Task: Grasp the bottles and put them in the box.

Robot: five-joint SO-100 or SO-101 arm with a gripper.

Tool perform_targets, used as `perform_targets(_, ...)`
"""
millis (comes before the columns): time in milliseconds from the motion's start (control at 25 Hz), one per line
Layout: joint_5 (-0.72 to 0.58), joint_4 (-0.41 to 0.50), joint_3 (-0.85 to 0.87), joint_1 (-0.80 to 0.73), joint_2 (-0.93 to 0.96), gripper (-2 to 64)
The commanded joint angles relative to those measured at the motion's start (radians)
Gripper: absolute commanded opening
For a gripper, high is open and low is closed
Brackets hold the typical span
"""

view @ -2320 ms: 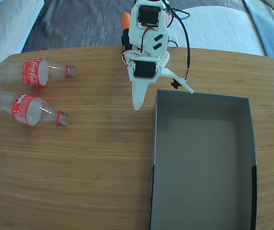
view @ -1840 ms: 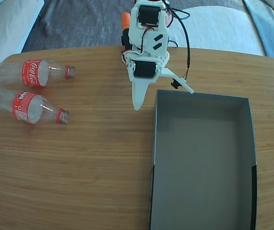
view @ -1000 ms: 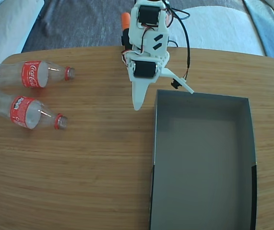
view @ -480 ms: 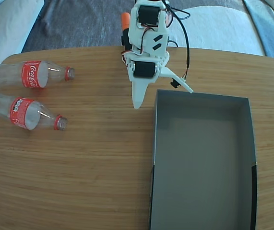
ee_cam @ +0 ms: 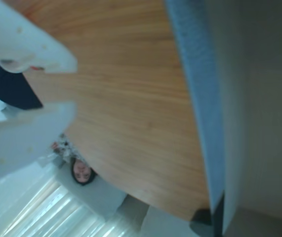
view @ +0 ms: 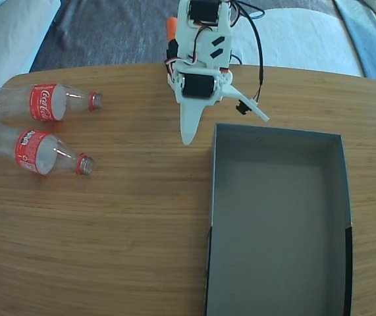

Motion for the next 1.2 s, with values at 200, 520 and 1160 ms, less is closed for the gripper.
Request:
perform_targets(200, 0.012, 0.000, -0.262, -0.002, -0.244, 2.8)
perform_targets(520, 0.014, -0.015, -0.523, 0.192, -0.529, 3.6)
perform_targets(1160, 0.000, 0.281, -1.078, 0.497, -0.925, 3.7)
